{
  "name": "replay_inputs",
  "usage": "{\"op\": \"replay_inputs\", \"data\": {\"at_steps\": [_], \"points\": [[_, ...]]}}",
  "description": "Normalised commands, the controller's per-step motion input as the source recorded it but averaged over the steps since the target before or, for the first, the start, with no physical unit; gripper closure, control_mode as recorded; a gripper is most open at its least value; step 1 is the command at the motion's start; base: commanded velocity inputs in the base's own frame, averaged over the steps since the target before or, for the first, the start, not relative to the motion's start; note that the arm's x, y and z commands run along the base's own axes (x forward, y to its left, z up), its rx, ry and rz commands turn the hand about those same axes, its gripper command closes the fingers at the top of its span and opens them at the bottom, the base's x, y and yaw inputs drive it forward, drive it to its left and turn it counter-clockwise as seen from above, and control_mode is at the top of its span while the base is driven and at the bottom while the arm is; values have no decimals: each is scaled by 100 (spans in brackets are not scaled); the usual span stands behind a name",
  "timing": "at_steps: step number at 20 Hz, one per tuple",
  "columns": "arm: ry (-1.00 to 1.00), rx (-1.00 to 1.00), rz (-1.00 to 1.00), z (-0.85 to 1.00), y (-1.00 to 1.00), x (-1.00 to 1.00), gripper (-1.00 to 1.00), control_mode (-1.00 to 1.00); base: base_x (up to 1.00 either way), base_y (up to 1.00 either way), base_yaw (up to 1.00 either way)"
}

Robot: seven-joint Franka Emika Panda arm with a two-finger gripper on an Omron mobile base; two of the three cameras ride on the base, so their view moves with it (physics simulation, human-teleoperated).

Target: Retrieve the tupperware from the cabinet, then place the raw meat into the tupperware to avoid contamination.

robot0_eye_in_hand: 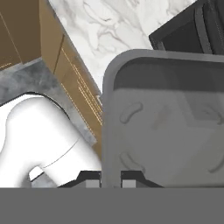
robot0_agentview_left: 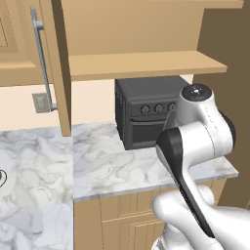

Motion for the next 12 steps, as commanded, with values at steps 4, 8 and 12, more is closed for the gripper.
{"op": "replay_inputs", "data": {"at_steps": [4, 8, 12], "points": [[16, 2, 10, -53, 15, 12, 100, -100, 0, 0, 0], [13, 1, 10, -50, 18, 21, 100, -100, 0, 0, 0], [5, 0, 13, -44, 19, 29, 100, -100, 0, 0, 0]]}}
